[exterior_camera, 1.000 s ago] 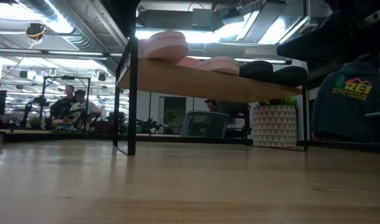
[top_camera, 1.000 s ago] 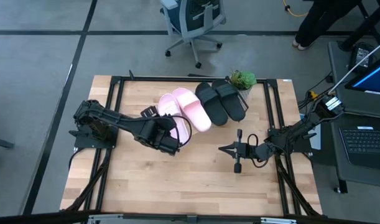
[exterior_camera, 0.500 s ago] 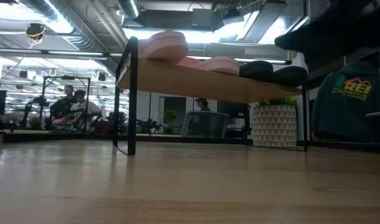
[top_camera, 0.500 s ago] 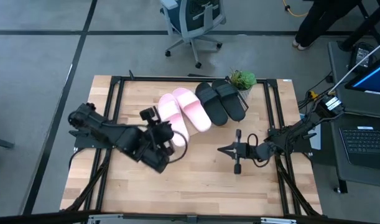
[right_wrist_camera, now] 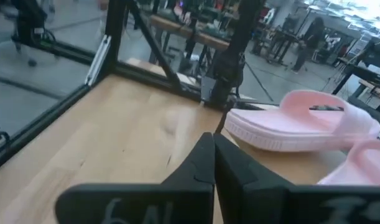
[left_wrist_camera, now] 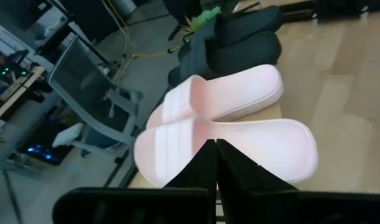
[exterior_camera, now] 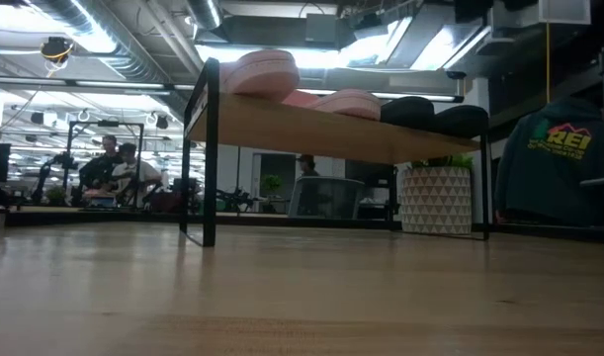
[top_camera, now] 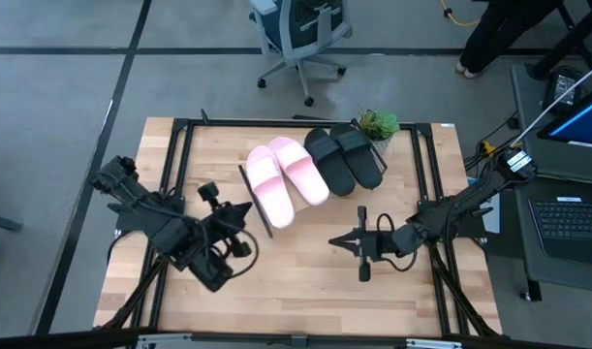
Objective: Pick and place slides into the shelf
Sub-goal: Put the left pink slide on the shelf
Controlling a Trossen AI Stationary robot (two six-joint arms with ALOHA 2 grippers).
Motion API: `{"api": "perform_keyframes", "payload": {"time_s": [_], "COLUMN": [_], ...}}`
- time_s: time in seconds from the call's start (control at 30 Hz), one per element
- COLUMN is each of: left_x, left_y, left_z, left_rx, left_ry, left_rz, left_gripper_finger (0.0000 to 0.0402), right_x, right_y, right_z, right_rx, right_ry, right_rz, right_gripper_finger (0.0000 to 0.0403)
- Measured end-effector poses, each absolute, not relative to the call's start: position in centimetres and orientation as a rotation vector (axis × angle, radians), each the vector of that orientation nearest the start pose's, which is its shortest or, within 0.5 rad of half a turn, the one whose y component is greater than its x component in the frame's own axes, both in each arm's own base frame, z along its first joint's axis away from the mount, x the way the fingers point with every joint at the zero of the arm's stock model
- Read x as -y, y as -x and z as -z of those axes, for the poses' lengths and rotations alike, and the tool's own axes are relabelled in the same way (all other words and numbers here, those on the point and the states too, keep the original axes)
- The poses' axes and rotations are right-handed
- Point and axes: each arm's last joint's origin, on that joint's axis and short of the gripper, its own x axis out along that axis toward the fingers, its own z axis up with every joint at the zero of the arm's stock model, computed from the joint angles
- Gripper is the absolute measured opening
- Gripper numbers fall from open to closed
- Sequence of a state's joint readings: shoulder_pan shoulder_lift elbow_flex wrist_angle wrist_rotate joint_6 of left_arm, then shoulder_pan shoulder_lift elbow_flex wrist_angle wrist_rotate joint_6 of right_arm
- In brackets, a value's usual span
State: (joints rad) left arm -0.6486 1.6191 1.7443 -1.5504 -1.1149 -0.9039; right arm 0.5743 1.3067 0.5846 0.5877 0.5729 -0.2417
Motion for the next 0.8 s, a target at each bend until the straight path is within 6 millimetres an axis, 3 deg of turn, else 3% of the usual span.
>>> {"api": "perform_keyframes", "payload": {"time_s": [0.13, 0.3, 0.57, 0.8], "left_x": [15.4, 14.4, 13.3, 9.2], "left_y": [-23.0, -21.6, -19.5, -16.8], "left_z": [-35.1, -32.7, -32.0, -30.3], "left_rx": [-0.584, -0.554, -0.456, -0.326], "left_ry": [-0.257, -0.224, -0.182, -0.14], "left_rz": [-0.686, -0.666, -0.348, -0.243], "left_gripper_finger": [0.0, 0.0, 0.0, 0.0], "right_x": [-13.6, -13.4, -10.4, -6.9], "right_y": [-23.9, -24.4, -26.2, -28.2], "right_z": [-24.4, -25.5, -26.8, -29.7], "right_rx": [-0.15, -0.125, -0.098, -0.176], "right_ry": [0.351, 0.351, 0.332, 0.341], "right_rz": [-0.021, -0.092, -0.074, -0.119], "right_gripper_finger": [0.0003, 0.0003, 0.0002, 0.0002]}}
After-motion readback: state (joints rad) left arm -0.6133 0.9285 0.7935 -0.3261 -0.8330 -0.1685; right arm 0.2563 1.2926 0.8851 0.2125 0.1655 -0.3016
